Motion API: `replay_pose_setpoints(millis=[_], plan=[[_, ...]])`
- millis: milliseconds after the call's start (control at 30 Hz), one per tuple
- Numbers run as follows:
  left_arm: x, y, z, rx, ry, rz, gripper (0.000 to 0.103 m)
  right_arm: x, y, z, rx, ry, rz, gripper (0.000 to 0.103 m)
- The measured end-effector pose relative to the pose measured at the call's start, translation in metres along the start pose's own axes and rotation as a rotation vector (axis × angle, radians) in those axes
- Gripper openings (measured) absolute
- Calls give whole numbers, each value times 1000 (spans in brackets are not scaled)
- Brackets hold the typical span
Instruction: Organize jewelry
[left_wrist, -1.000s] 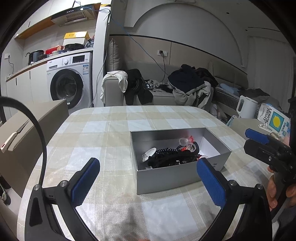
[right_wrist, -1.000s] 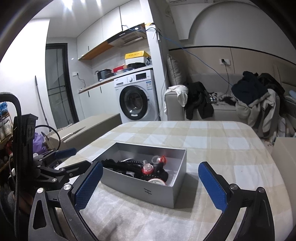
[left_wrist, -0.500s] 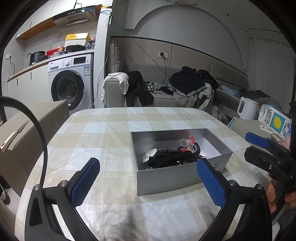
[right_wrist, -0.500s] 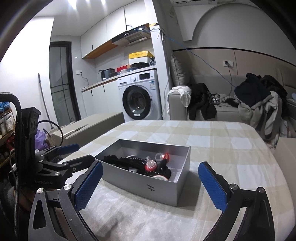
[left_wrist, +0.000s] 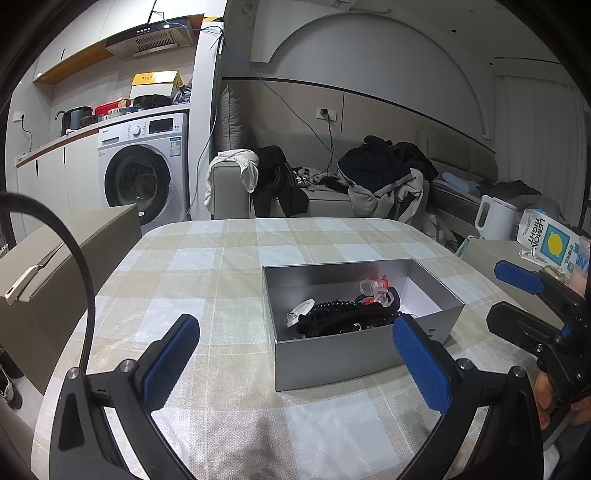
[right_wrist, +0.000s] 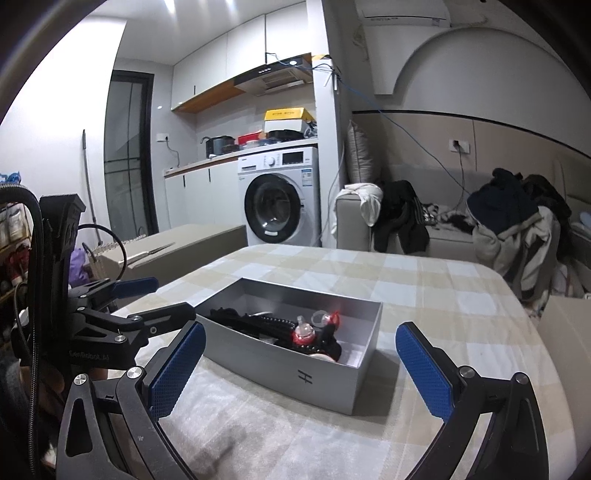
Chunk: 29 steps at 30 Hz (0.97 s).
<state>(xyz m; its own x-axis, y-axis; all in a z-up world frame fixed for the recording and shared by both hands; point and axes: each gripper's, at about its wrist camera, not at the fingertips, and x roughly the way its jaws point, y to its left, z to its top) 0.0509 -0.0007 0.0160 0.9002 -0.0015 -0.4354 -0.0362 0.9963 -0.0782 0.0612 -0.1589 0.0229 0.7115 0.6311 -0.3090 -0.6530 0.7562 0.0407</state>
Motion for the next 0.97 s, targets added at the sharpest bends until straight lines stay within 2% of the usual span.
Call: replay_pose_setpoints(millis=[967], plan=[[-2, -1, 0, -4, -17, 25, 102, 2, 0, -1, -9, 3, 12, 103]])
